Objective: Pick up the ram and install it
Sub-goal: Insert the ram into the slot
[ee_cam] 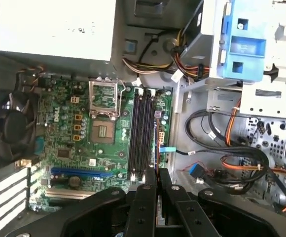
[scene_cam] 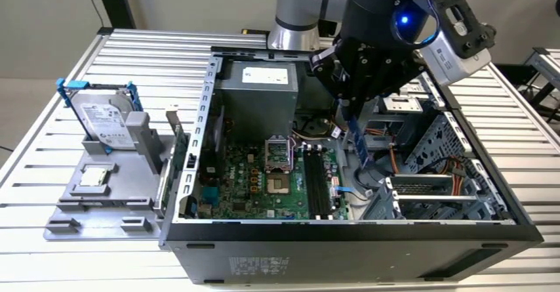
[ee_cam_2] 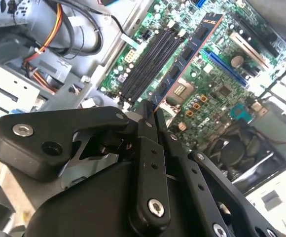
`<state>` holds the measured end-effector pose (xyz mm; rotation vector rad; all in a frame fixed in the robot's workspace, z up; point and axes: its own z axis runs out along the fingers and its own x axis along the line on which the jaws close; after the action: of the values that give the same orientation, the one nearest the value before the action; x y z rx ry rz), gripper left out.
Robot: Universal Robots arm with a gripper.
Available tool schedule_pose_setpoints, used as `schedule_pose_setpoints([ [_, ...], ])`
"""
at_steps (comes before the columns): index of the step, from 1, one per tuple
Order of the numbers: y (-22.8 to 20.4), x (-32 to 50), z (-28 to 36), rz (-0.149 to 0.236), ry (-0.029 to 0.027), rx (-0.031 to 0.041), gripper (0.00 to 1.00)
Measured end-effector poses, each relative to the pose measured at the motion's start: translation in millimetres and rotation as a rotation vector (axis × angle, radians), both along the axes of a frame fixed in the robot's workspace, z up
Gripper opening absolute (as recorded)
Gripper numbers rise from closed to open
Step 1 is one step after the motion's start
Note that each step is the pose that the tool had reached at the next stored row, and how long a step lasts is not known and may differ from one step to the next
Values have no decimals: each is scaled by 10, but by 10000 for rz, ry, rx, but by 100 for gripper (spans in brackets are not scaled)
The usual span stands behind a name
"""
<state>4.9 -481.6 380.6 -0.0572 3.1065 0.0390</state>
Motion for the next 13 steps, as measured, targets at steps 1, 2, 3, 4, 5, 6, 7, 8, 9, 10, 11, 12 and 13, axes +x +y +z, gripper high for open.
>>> schedule_pose_setpoints([
  [1,0,0,-2,-127,0,1,0],
  [2,1,1,-4,-243,-1,2,0],
  [3,2,1,-6,-344,-1,4,0],
  [4,4,2,-5,-412,0,2,0],
  [5,4,2,-5,-431,0,1,0],
  [6,4,2,-5,-432,0,1,0],
  [7,4,2,-5,-433,0,0,0],
  [8,4,2,-5,-434,0,1,0],
  [9,4,3,-6,-436,0,1,0],
  [10,5,8,-7,-435,0,1,0],
  [11,5,18,-10,-436,-1,2,0],
  [12,6,35,-14,-435,0,1,0],
  [13,8,53,-20,-434,0,0,0],
])
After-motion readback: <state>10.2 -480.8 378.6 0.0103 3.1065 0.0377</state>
